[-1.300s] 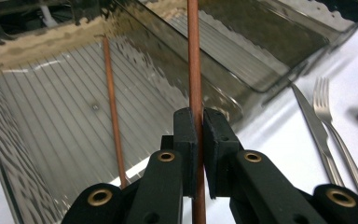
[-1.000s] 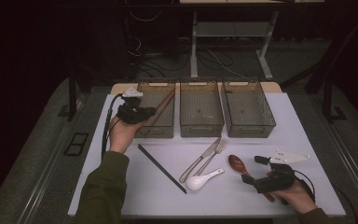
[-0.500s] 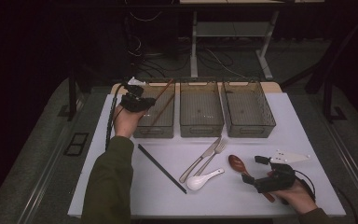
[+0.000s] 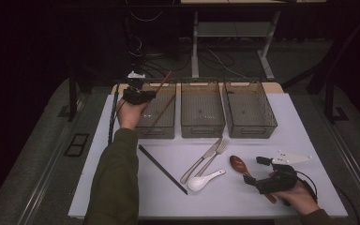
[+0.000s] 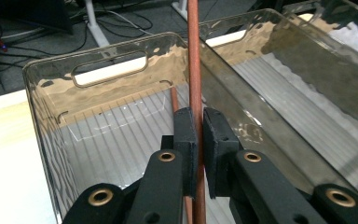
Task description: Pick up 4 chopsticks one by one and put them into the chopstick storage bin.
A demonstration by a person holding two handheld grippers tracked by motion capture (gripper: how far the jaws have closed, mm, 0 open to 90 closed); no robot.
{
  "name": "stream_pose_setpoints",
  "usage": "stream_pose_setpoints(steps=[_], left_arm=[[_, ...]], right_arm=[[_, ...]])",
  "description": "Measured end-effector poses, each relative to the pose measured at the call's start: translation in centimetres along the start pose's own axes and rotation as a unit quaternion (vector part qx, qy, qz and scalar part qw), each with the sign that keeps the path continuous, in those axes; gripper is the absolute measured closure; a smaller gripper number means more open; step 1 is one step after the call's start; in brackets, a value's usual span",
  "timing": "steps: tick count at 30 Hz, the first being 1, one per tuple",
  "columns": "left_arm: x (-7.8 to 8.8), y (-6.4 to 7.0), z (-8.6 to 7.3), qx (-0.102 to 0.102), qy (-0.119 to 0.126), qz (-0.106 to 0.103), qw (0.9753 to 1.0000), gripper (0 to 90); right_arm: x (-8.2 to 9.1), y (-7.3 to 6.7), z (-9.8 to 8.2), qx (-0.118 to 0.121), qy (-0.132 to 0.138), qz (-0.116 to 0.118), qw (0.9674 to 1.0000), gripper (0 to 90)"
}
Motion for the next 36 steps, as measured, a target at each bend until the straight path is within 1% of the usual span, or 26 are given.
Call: stream_pose_setpoints(steps=[5, 8, 12, 14, 15, 20, 21, 23, 27, 29, 30, 33, 34, 36], left_arm=[[-1.0, -0.1, -0.5, 0.003, -0.013, 0.011, 0.9998, 83.8], [-1.5, -0.1, -0.8, 0.002, -0.024, 0.01, 0.9997, 83.7], [-2.1, 0.2, -1.1, 0.003, -0.033, 0.015, 0.9994, 83.5], [-2.3, 0.2, -1.2, -0.001, -0.036, 0.013, 0.9993, 83.4], [-2.3, 0.2, -1.2, -0.001, -0.039, 0.016, 0.9991, 83.3], [-2.4, 0.1, -1.2, 0.008, -0.04, 0.018, 0.999, 82.7], [-2.5, 0.0, -1.2, 0.011, -0.04, 0.015, 0.999, 80.5], [-2.4, 0.0, -1.3, 0.007, -0.041, 0.022, 0.9989, 74.8], [-2.3, -0.2, -1.3, 0.005, -0.043, 0.026, 0.9987, 68.2], [-2.2, -0.2, -1.2, 0.003, -0.04, 0.025, 0.9989, 64.3], [-2.1, -0.2, -1.2, 0.0, -0.038, 0.024, 0.999, 61.2], [-1.6, 0.1, -0.9, -0.005, -0.026, 0.01, 0.9996, 54.0], [-1.4, 0.1, -0.8, -0.012, -0.023, 0.008, 0.9996, 51.9], [-0.9, 0.4, -0.7, -0.015, -0.021, -0.002, 0.9997, 47.6]], right_arm=[[0.0, 0.0, 0.0, 0.0, 0.0, 0.001, 1.0, 4.0], [0.0, 0.0, 0.0, 0.0, 0.0, 0.001, 1.0, 4.0], [0.1, 0.0, 0.0, 0.0, 0.0, 0.002, 1.0, 4.0], [0.1, 0.0, 0.0, 0.0, 0.0, 0.002, 1.0, 4.0], [0.1, 0.0, 0.0, 0.0, 0.0, 0.002, 1.0, 4.0], [0.1, 0.0, 0.0, 0.001, 0.0, 0.002, 1.0, 4.0], [0.1, 0.0, 0.0, 0.001, 0.0, 0.002, 1.0, 4.0], [0.1, 0.0, 0.0, 0.001, 0.0, 0.002, 1.0, 4.0], [0.1, 0.0, 0.0, 0.001, 0.0, 0.002, 1.0, 4.0], [0.1, 0.0, 0.0, 0.001, -0.001, 0.002, 1.0, 4.0], [0.0, 0.0, 0.0, 0.001, -0.001, 0.002, 1.0, 4.0], [0.1, 0.0, 0.0, 0.001, 0.0, 0.001, 1.0, 4.0], [0.1, 0.0, 0.0, 0.002, 0.0, 0.001, 1.0, 4.0], [0.1, 0.0, 0.0, 0.002, 0.0, 0.001, 1.0, 4.0]])
Point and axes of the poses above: each handheld gripper's, and its own axes: x roughly backward along the jaws, z roughly out of its top, y roughly to its right, the point moved 3 cm from there along -x, roughly forward along the jaws, and after that the axes turned 11 degrees about z, right-handed, at the moved point
